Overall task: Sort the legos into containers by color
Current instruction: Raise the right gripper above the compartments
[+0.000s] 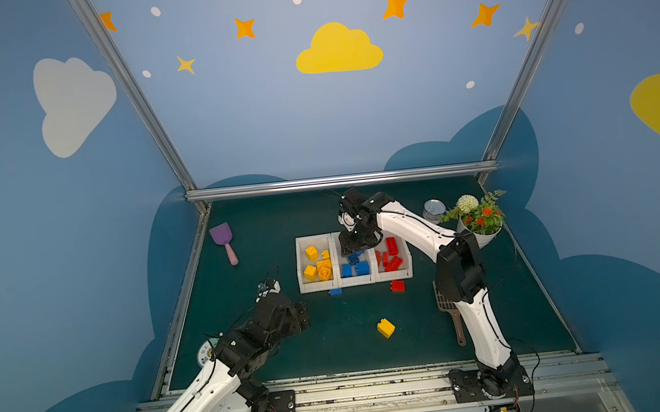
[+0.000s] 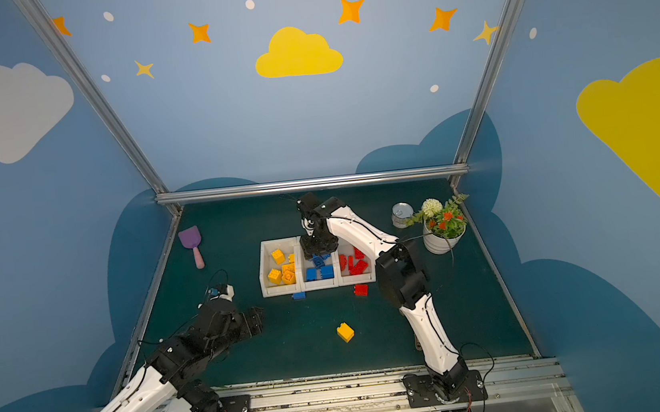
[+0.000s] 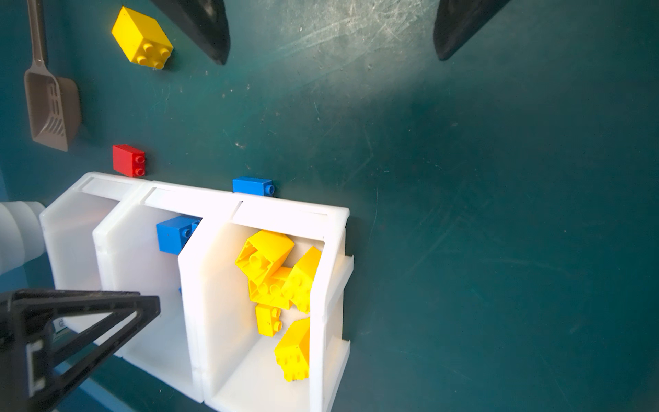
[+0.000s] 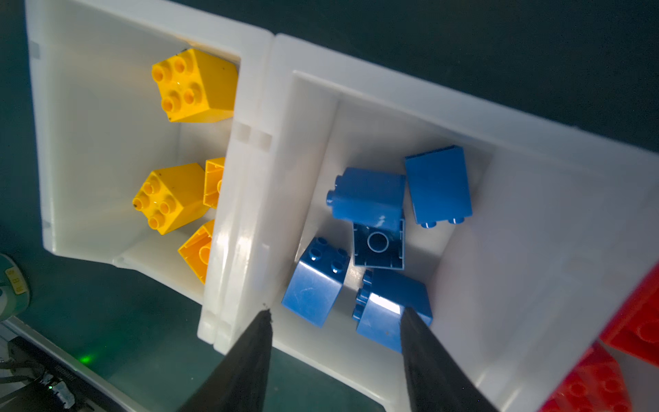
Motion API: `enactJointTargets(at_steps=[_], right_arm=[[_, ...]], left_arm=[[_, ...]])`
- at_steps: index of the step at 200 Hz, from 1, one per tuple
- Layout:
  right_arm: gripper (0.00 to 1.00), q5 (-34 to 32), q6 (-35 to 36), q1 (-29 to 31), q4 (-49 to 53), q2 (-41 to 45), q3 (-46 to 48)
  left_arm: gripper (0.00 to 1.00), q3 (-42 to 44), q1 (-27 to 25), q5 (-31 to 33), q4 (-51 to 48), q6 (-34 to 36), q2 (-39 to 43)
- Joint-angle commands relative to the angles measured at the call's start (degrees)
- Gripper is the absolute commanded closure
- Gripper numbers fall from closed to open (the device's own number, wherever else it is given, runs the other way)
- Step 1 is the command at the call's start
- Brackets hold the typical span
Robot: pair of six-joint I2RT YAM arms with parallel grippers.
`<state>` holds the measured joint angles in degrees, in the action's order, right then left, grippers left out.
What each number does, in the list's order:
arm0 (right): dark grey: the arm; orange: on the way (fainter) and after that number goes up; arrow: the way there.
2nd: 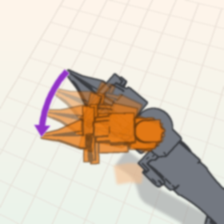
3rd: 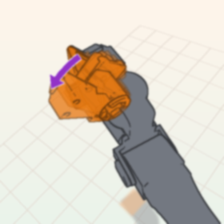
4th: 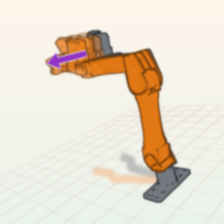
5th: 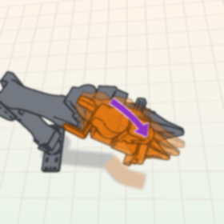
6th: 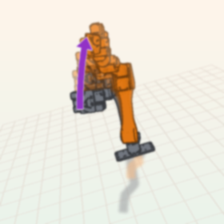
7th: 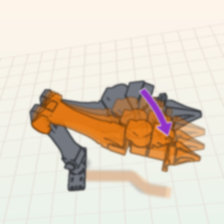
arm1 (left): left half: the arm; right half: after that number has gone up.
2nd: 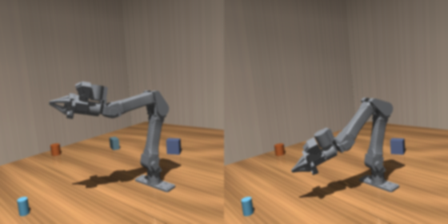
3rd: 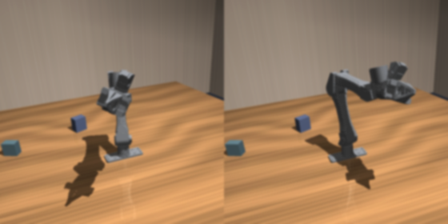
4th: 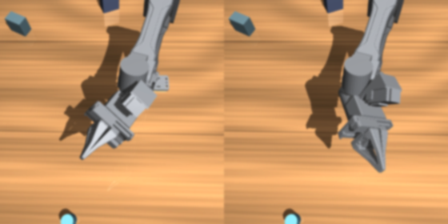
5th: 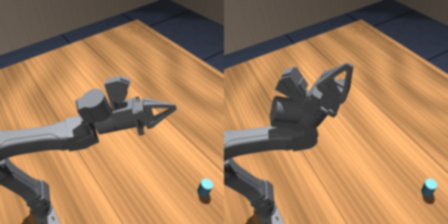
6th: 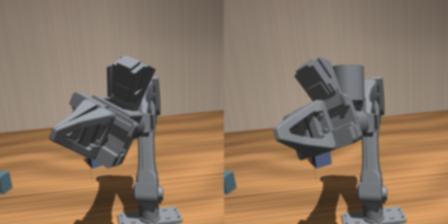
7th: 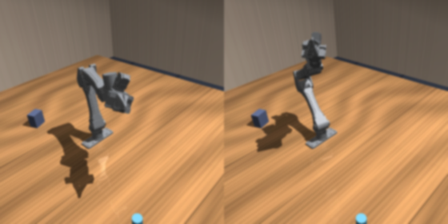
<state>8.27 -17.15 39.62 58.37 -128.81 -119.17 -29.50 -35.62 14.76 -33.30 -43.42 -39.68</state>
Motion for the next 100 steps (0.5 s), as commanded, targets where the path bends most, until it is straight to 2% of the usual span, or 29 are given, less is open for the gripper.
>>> enactJointTargets(at_steps=[1,100], right_arm=[[0.41,0.8,-0.7,-0.1,1.0,3.8,0.5],[0.41,1.1,-1.9,-0.3,-1.8,11.8,8.4]], left_arm=[[0.11,0.4,0.2,-0.8,0.7,0.0,0.2],[0.11,0.3,0.2,-2.8,1.3,1.6,0.2]])
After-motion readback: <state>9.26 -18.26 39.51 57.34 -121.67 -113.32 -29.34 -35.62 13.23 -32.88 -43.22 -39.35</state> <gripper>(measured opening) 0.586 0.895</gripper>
